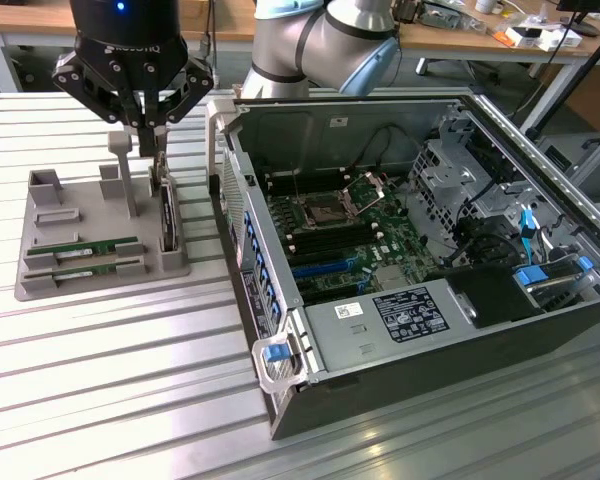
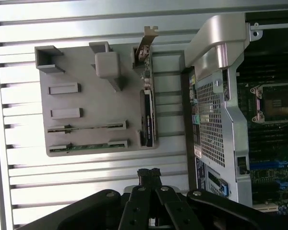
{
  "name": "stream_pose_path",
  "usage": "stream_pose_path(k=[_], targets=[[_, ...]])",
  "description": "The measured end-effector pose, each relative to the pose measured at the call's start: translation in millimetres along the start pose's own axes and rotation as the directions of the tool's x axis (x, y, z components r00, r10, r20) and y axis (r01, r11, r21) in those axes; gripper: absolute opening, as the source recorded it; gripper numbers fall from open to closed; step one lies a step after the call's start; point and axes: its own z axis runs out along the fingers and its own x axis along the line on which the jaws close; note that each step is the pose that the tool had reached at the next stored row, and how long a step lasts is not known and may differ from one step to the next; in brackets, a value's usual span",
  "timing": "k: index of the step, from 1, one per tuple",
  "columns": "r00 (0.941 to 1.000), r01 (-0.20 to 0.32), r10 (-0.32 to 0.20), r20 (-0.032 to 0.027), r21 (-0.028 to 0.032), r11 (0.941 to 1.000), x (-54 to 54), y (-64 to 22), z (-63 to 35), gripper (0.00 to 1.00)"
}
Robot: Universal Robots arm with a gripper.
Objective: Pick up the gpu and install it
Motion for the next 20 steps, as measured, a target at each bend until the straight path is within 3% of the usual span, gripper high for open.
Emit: stream_pose_path(k=[20], targets=[[1.0000,0.000,0.000,0.0000,0.0000,1.0000,18.1,-1.4,-0.5,0.10]])
